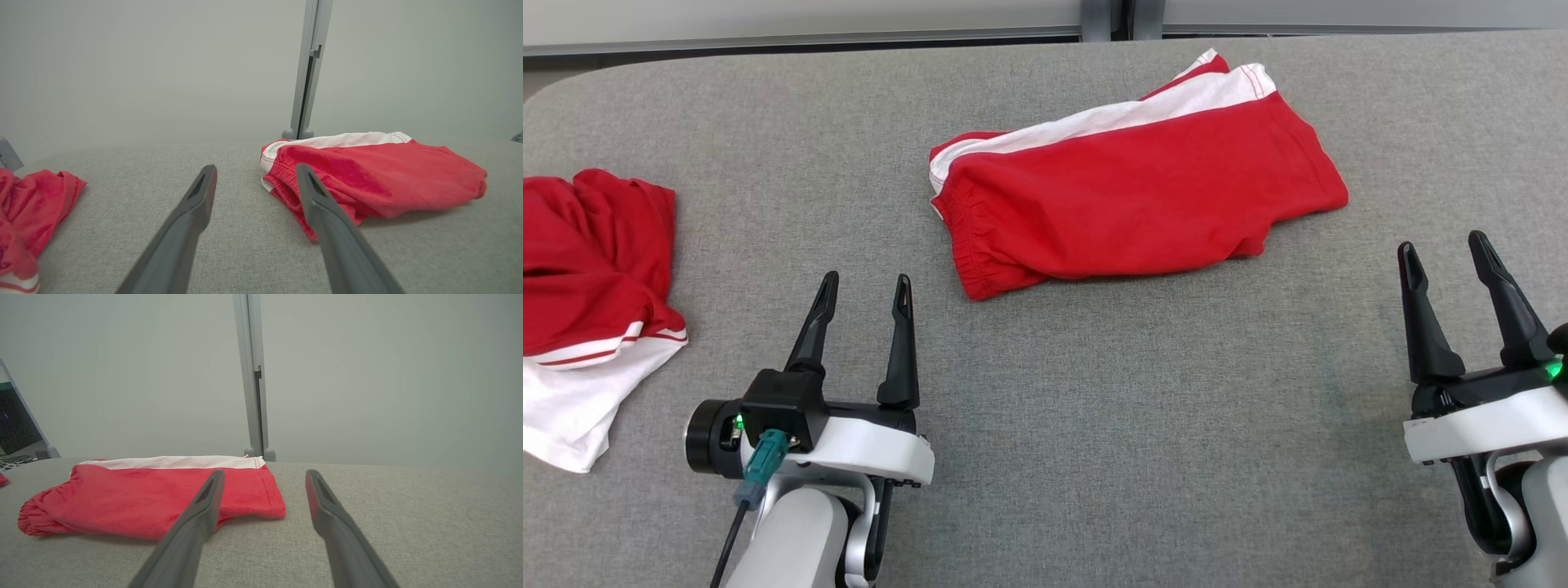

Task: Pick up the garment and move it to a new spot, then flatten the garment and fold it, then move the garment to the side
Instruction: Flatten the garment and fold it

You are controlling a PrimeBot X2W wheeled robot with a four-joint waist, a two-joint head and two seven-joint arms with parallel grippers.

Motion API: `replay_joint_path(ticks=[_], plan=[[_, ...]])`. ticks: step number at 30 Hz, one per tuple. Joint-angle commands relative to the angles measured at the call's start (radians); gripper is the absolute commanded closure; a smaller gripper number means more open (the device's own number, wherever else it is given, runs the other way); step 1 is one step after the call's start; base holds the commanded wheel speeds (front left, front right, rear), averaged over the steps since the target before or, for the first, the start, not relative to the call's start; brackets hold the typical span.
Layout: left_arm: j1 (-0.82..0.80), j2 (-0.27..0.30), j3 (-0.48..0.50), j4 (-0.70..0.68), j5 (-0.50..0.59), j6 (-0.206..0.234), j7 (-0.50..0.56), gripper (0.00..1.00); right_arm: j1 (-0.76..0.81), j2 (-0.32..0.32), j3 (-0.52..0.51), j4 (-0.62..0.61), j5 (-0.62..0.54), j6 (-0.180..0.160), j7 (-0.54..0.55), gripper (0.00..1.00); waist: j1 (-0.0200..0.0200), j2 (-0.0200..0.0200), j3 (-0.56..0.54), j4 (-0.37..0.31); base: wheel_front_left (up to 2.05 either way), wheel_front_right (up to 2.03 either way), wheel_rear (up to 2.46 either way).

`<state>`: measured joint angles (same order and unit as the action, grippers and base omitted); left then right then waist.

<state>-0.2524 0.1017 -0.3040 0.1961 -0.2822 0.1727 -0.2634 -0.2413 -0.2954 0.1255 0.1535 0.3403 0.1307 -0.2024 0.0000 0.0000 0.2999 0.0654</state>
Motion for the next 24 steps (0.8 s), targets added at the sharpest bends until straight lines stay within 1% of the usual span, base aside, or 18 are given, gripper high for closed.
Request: replay_joint_path(ticks=[1,7,13,16,18,24], plan=[[-0.008,0.001,0.006,-0.001,0.006,-0.002,-0.001,0.0,0.011,0.001,-0.005,-0.004,-0.002,0.0,0.004,0.0,0.0,0.0,0.0,0.001,0.0,0.0,0.0],[-0.014,-0.002,0.01,-0.007,0.015,-0.006,-0.001,0.0,0.009,0.001,-0.01,-0.006,-0.002,0.0,0.008,0.0,0.0,0.0,0.005,0.006,0.0,0.0,0.0],[-0.035,-0.009,0.002,-0.015,0.025,-0.011,-0.001,0.0,-0.03,-0.018,-0.014,0.012,0.007,0.0,0.031,0.0,0.0,0.0,0.036,0.026,0.0,0.0,0.0],[-0.072,-0.023,-0.012,-0.028,0.029,-0.014,-0.002,0.0,-0.103,-0.054,-0.005,0.046,0.015,0.0,0.061,0.0,0.0,0.0,0.091,0.059,0.0,0.0,0.0],[-0.081,-0.027,-0.014,-0.031,0.031,-0.015,-0.002,0.0,-0.129,-0.063,0.002,0.061,0.021,0.0,0.072,0.0,0.0,0.0,0.103,0.067,0.0,0.0,0.0],[-0.138,-0.042,-0.038,-0.045,0.025,-0.021,-0.002,0.0,-0.303,-0.118,0.061,0.209,0.066,0.0,0.134,0.0,0.0,0.0,0.182,0.119,0.0,0.0,0.0]])
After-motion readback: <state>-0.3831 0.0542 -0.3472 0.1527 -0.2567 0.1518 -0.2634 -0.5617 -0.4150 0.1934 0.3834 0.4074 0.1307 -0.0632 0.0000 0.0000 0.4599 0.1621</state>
